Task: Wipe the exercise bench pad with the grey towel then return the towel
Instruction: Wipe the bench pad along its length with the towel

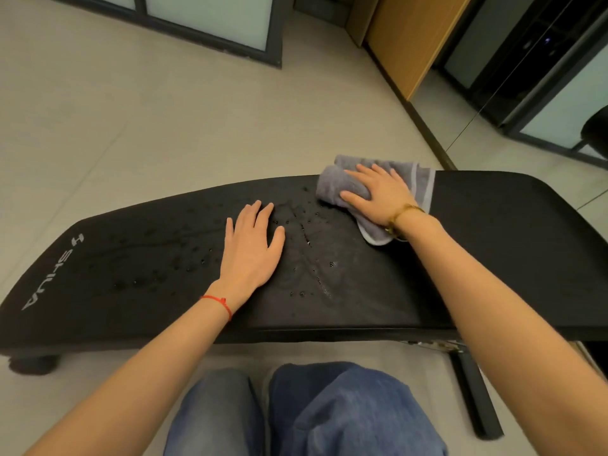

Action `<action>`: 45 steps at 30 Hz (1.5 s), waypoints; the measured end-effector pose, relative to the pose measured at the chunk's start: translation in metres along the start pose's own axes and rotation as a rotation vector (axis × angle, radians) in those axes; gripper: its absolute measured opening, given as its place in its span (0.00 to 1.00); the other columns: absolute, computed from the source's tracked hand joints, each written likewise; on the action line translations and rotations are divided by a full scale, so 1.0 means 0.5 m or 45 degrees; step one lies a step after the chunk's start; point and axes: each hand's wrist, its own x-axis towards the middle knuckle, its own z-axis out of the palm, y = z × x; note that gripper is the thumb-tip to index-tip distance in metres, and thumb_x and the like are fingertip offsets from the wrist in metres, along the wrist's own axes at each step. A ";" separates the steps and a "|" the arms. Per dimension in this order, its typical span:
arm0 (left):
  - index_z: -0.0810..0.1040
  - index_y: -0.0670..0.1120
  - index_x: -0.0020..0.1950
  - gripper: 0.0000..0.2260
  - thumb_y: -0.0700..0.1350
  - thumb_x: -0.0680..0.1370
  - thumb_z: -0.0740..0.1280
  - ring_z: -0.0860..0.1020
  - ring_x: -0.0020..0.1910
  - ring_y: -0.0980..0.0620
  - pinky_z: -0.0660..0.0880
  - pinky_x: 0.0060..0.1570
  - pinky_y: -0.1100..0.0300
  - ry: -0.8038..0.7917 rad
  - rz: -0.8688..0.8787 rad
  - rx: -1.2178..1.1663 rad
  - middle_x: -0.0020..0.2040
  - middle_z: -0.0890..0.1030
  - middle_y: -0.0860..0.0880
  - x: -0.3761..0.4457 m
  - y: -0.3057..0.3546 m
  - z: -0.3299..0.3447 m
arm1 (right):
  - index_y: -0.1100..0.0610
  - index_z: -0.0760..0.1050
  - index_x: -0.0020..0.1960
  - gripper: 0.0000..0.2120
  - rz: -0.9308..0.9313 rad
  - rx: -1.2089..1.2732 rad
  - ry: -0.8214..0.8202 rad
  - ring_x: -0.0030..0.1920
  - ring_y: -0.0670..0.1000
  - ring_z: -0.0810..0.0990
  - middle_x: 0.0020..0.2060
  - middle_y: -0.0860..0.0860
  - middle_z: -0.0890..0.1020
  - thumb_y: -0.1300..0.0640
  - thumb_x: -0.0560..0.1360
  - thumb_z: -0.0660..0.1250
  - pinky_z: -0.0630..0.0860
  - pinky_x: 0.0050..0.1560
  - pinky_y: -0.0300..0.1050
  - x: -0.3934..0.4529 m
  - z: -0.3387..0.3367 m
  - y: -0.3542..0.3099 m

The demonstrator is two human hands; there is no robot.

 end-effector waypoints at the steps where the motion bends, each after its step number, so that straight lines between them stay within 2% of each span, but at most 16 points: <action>1: 0.58 0.51 0.79 0.25 0.56 0.82 0.53 0.52 0.79 0.51 0.46 0.78 0.46 0.013 0.001 -0.008 0.79 0.57 0.50 -0.001 0.000 0.002 | 0.45 0.58 0.75 0.29 -0.015 -0.008 -0.018 0.77 0.53 0.52 0.77 0.48 0.59 0.36 0.78 0.54 0.45 0.76 0.56 0.010 0.008 -0.015; 3: 0.59 0.50 0.78 0.24 0.54 0.83 0.53 0.52 0.79 0.52 0.46 0.78 0.46 0.020 0.007 -0.019 0.79 0.58 0.50 -0.001 -0.002 0.003 | 0.44 0.59 0.75 0.28 -0.132 0.011 -0.019 0.77 0.53 0.53 0.76 0.48 0.59 0.36 0.77 0.54 0.45 0.76 0.55 -0.031 0.017 -0.043; 6: 0.59 0.50 0.78 0.23 0.52 0.83 0.53 0.52 0.79 0.52 0.46 0.78 0.46 0.022 0.010 -0.019 0.79 0.58 0.50 -0.001 -0.005 0.002 | 0.41 0.59 0.75 0.30 -0.347 0.060 0.038 0.77 0.48 0.53 0.75 0.44 0.60 0.33 0.75 0.51 0.45 0.76 0.48 -0.189 0.008 -0.064; 9: 0.58 0.50 0.79 0.24 0.53 0.83 0.52 0.52 0.79 0.51 0.46 0.78 0.46 0.008 0.003 0.006 0.80 0.57 0.50 -0.002 -0.003 0.002 | 0.38 0.58 0.74 0.29 -0.368 0.130 0.001 0.76 0.43 0.50 0.75 0.39 0.57 0.32 0.75 0.50 0.43 0.75 0.45 -0.278 -0.013 -0.040; 11: 0.57 0.51 0.79 0.24 0.53 0.83 0.51 0.51 0.79 0.51 0.46 0.78 0.46 0.005 0.000 0.018 0.80 0.56 0.50 -0.003 -0.002 0.002 | 0.37 0.57 0.73 0.28 -0.335 0.159 -0.005 0.76 0.44 0.52 0.75 0.41 0.58 0.31 0.74 0.51 0.45 0.75 0.46 -0.239 -0.028 -0.010; 14: 0.58 0.51 0.79 0.24 0.53 0.83 0.51 0.51 0.79 0.52 0.46 0.78 0.46 0.010 -0.003 0.009 0.80 0.57 0.51 -0.003 -0.002 0.002 | 0.41 0.60 0.74 0.28 -0.186 0.110 0.041 0.77 0.51 0.56 0.75 0.47 0.62 0.35 0.76 0.56 0.48 0.76 0.53 -0.095 -0.026 0.027; 17: 0.58 0.51 0.79 0.24 0.54 0.83 0.51 0.51 0.79 0.52 0.46 0.78 0.47 0.004 -0.006 -0.005 0.80 0.57 0.51 -0.003 -0.002 0.004 | 0.44 0.59 0.75 0.28 -0.086 0.029 0.006 0.77 0.53 0.54 0.76 0.48 0.60 0.38 0.78 0.57 0.46 0.76 0.55 -0.014 0.002 0.002; 20: 0.58 0.51 0.79 0.24 0.54 0.83 0.52 0.52 0.79 0.52 0.46 0.78 0.47 0.008 0.005 -0.010 0.80 0.57 0.51 -0.003 -0.004 0.002 | 0.43 0.59 0.75 0.27 -0.268 0.053 0.031 0.77 0.51 0.54 0.76 0.46 0.60 0.39 0.77 0.58 0.45 0.76 0.51 -0.104 0.007 -0.047; 24: 0.58 0.51 0.79 0.24 0.54 0.83 0.51 0.52 0.79 0.51 0.46 0.78 0.47 0.000 0.006 -0.016 0.80 0.57 0.50 -0.004 -0.006 0.003 | 0.39 0.57 0.75 0.30 -0.453 0.136 -0.032 0.77 0.42 0.50 0.75 0.39 0.57 0.32 0.75 0.53 0.44 0.77 0.46 -0.298 -0.013 -0.042; 26: 0.58 0.51 0.79 0.24 0.54 0.83 0.51 0.51 0.79 0.51 0.46 0.78 0.46 0.000 0.002 -0.009 0.80 0.57 0.50 -0.003 -0.005 0.002 | 0.39 0.58 0.74 0.31 -0.425 0.197 -0.074 0.77 0.43 0.52 0.75 0.39 0.59 0.30 0.73 0.53 0.47 0.77 0.47 -0.282 -0.030 -0.006; 28: 0.58 0.51 0.79 0.24 0.54 0.83 0.51 0.52 0.79 0.51 0.46 0.78 0.46 0.002 0.000 -0.004 0.80 0.57 0.50 -0.003 -0.003 0.002 | 0.39 0.60 0.73 0.30 -0.350 0.204 -0.028 0.76 0.48 0.56 0.75 0.44 0.63 0.32 0.73 0.56 0.52 0.77 0.53 -0.200 -0.037 0.025; 32: 0.58 0.51 0.79 0.24 0.54 0.83 0.51 0.52 0.79 0.51 0.47 0.78 0.46 0.001 -0.006 -0.019 0.80 0.57 0.50 -0.004 -0.003 0.000 | 0.43 0.59 0.75 0.28 -0.057 0.059 -0.019 0.77 0.53 0.53 0.77 0.48 0.59 0.37 0.77 0.57 0.47 0.77 0.57 -0.030 -0.008 0.009; 35: 0.59 0.51 0.79 0.24 0.54 0.83 0.52 0.52 0.79 0.52 0.47 0.78 0.46 0.007 -0.002 -0.022 0.80 0.57 0.50 -0.003 -0.004 0.002 | 0.43 0.59 0.75 0.28 -0.138 0.077 -0.045 0.77 0.53 0.52 0.77 0.47 0.58 0.37 0.77 0.57 0.44 0.76 0.56 -0.065 0.008 -0.050; 40: 0.59 0.51 0.79 0.24 0.54 0.83 0.52 0.52 0.79 0.52 0.47 0.78 0.46 0.012 0.006 -0.026 0.79 0.57 0.50 -0.002 -0.010 0.005 | 0.39 0.59 0.74 0.30 -0.493 0.152 -0.042 0.77 0.43 0.52 0.75 0.39 0.59 0.32 0.75 0.52 0.44 0.77 0.46 -0.287 -0.011 -0.059; 43: 0.58 0.51 0.79 0.24 0.54 0.83 0.52 0.51 0.79 0.52 0.46 0.78 0.47 0.010 0.000 -0.030 0.80 0.57 0.51 -0.003 -0.009 0.006 | 0.40 0.60 0.74 0.29 -0.459 0.149 -0.043 0.76 0.44 0.55 0.74 0.41 0.62 0.32 0.75 0.53 0.50 0.77 0.50 -0.245 -0.029 -0.006; 45: 0.58 0.51 0.79 0.24 0.54 0.83 0.52 0.51 0.79 0.52 0.46 0.78 0.47 0.011 -0.002 -0.031 0.80 0.57 0.51 -0.002 -0.007 0.005 | 0.43 0.62 0.73 0.29 -0.318 0.142 0.030 0.76 0.49 0.58 0.74 0.46 0.65 0.34 0.75 0.56 0.53 0.76 0.56 -0.154 -0.034 0.022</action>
